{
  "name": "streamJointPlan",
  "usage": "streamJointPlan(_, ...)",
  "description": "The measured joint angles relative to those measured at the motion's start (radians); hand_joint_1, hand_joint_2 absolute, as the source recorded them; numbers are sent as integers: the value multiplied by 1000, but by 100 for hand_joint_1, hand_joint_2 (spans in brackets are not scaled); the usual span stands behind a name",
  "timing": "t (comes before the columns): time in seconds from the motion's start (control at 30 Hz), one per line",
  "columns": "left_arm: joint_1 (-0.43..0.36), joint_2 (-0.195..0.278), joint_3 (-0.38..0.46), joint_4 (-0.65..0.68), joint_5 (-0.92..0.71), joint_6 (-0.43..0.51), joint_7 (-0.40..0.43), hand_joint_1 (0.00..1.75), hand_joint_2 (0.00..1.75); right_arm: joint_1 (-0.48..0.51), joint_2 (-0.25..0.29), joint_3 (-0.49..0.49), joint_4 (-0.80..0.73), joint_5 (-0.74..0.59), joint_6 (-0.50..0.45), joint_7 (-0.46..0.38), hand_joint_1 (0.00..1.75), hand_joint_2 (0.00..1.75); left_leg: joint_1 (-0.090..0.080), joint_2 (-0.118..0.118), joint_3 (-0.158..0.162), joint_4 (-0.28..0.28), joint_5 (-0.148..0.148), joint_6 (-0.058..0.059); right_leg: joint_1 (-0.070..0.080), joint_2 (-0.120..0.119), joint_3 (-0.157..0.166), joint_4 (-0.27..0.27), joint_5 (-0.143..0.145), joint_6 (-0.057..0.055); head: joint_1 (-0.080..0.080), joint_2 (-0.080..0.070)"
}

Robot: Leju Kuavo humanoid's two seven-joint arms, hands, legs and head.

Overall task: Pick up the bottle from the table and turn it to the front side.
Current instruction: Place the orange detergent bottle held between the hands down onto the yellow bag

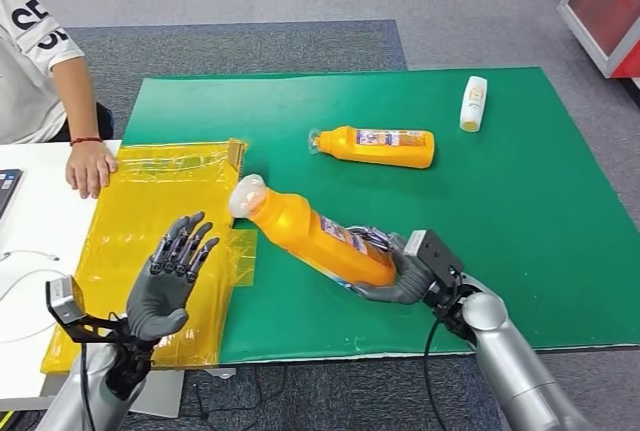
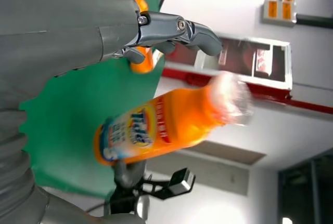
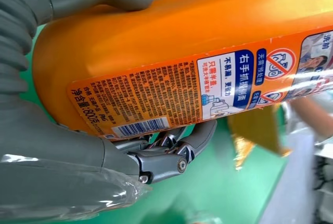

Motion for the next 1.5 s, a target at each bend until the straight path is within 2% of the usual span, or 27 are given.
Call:
streamJointPlan(0.13, -11, 20, 0, 67, 45, -75, -2, 0, 175, -1, 28, 15, -46, 2, -15, 9, 175, 175, 0, 0, 0, 0, 0, 0, 0, 0, 0, 0, 0, 0, 0, 0)
streamJointPlan(0.3, -25, 37, -1, 110, 58, -111, 3, 0, 175, -3, 52, 51, -86, 53, -46, 20, 175, 175, 0, 0, 0, 0, 0, 0, 0, 0, 0, 0, 0, 0, 0, 0)
streamJointPlan(0.83, -119, 84, -27, 155, 13, -15, 65, 0, 175, -26, 111, 186, -114, 225, -175, 18, 175, 175, 1, 0, -1, 0, 1, 0, 1, 0, -1, 0, 0, 0, 0, 0)
streamJointPlan(1.2, -209, 87, -119, 162, 18, -17, 77, 0, 175, -66, 146, 218, -82, 248, -206, 16, 175, 175, 1, 0, -1, 0, 1, 0, 1, 0, -1, 0, 0, 0, 0, 0)
streamJointPlan(1.5, -252, 84, -177, 171, 42, -28, 77, 0, 175, -91, 168, 220, -40, 243, -215, 18, 175, 175, 1, 0, -1, 0, 1, 0, 1, 0, -1, 0, 0, 0, 0, 0)
